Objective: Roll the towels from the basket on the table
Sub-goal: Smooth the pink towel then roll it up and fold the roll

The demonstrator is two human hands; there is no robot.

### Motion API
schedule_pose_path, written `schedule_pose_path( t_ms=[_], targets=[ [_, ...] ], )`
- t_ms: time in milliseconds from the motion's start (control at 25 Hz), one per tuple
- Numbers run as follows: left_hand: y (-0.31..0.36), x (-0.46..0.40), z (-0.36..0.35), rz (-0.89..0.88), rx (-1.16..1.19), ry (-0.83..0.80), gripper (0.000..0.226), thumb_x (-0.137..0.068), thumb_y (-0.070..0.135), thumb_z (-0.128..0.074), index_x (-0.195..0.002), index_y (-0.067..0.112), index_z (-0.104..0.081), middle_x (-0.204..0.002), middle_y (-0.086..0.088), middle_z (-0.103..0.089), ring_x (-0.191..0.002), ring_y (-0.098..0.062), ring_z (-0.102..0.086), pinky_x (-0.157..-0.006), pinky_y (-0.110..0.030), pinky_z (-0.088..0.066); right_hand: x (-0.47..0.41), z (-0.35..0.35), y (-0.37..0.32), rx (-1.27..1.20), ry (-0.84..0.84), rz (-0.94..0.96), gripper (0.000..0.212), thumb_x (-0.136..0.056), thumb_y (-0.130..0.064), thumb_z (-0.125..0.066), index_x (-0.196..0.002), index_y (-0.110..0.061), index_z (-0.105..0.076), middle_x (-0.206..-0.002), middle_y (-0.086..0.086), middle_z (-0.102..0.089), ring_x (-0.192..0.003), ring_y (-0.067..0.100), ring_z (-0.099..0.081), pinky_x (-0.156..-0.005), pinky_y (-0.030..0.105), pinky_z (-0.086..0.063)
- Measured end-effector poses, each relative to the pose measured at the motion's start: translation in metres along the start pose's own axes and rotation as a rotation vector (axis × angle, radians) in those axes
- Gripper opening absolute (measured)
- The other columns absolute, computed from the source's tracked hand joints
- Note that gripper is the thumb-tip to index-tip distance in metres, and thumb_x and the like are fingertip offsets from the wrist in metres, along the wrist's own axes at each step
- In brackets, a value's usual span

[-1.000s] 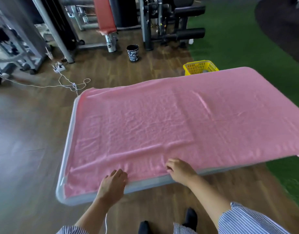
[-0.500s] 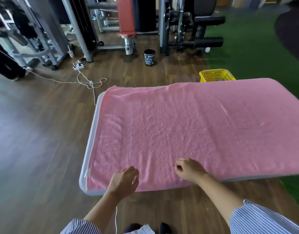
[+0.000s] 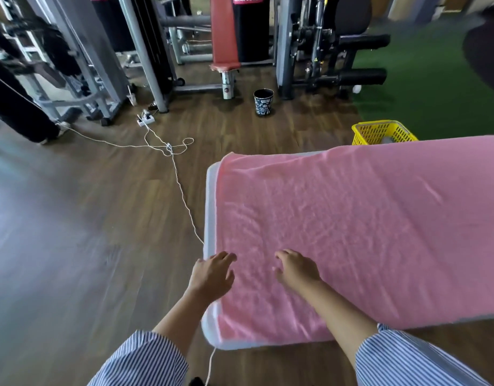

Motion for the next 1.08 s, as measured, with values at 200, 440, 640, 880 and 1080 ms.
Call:
schedule_pose_path(
  t_ms=[200, 440, 640, 880, 1080],
  targets=[
    [-0.067, -0.02, 0.034, -0.128, 0.031, 0.007, 0.032, -0.064, 0.026, -0.06, -0.094, 0.022, -0.068, -0.081, 0.008, -0.068, -0.056, -0.017, -0.065, -0.045, -0.031, -0.05, -0.021, -0.016, -0.057, -0.028, 0.048, -0.178, 0.038, -0.091, -0.034, -0.047, -0.124, -0.017, -0.048, -0.128, 0.002, -0.051, -0.118, 0.023, -0.049, -0.088, 0.031, -0.043],
    [-0.092, -0.055, 0.029, -0.275, 0.118, -0.139, 0.041, -0.082, 0.031, -0.045, -0.117, 0.021, -0.063, -0.11, 0.004, -0.067, -0.084, -0.024, -0.068, -0.074, -0.04, -0.054, -0.023, -0.025, -0.079, 0.011, 0.116, -0.349, 0.028, -0.091, -0.033, -0.046, -0.112, -0.014, -0.051, -0.111, 0.0, -0.057, -0.097, 0.02, -0.057, -0.067, 0.027, -0.039],
    [-0.105, -0.123, 0.027, -0.412, 0.093, -0.125, 0.031, -0.085, 0.023, -0.051, -0.113, 0.021, -0.063, -0.105, 0.006, -0.067, -0.079, -0.02, -0.069, -0.068, -0.035, -0.053, -0.063, -0.02, -0.068, -0.021, 0.21, -0.451, 0.031, -0.09, -0.037, -0.049, -0.112, -0.015, -0.051, -0.102, -0.003, -0.057, -0.091, 0.015, -0.055, -0.067, 0.026, -0.041],
    [-0.163, -0.197, 0.002, -0.254, 0.066, -0.277, 0.034, -0.091, 0.028, -0.05, -0.125, 0.029, -0.054, -0.124, 0.01, -0.059, -0.106, -0.019, -0.063, -0.088, -0.035, -0.048, -0.093, -0.026, -0.068, -0.038, 0.301, -0.516, 0.021, -0.077, -0.034, -0.066, -0.087, -0.018, -0.058, -0.079, -0.007, -0.058, -0.069, 0.012, -0.057, -0.062, 0.027, -0.047],
    [-0.189, -0.264, -0.014, -0.166, 0.054, -0.337, 0.036, -0.09, 0.021, -0.047, -0.125, 0.031, -0.051, -0.129, 0.009, -0.056, -0.112, -0.021, -0.06, -0.091, -0.037, -0.047, -0.089, -0.032, -0.074, -0.062, 0.359, -0.567, 0.028, -0.06, -0.03, -0.079, -0.079, -0.022, -0.059, -0.073, -0.012, -0.058, -0.062, 0.007, -0.057, -0.053, 0.025, -0.052]
  ],
)
Point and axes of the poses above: each hand's wrist, its own x-axis away from the middle knuckle, its own z-axis out of the back of the hand, y = z × x, the point moved 9 cm from there along -x, towards the middle knuckle
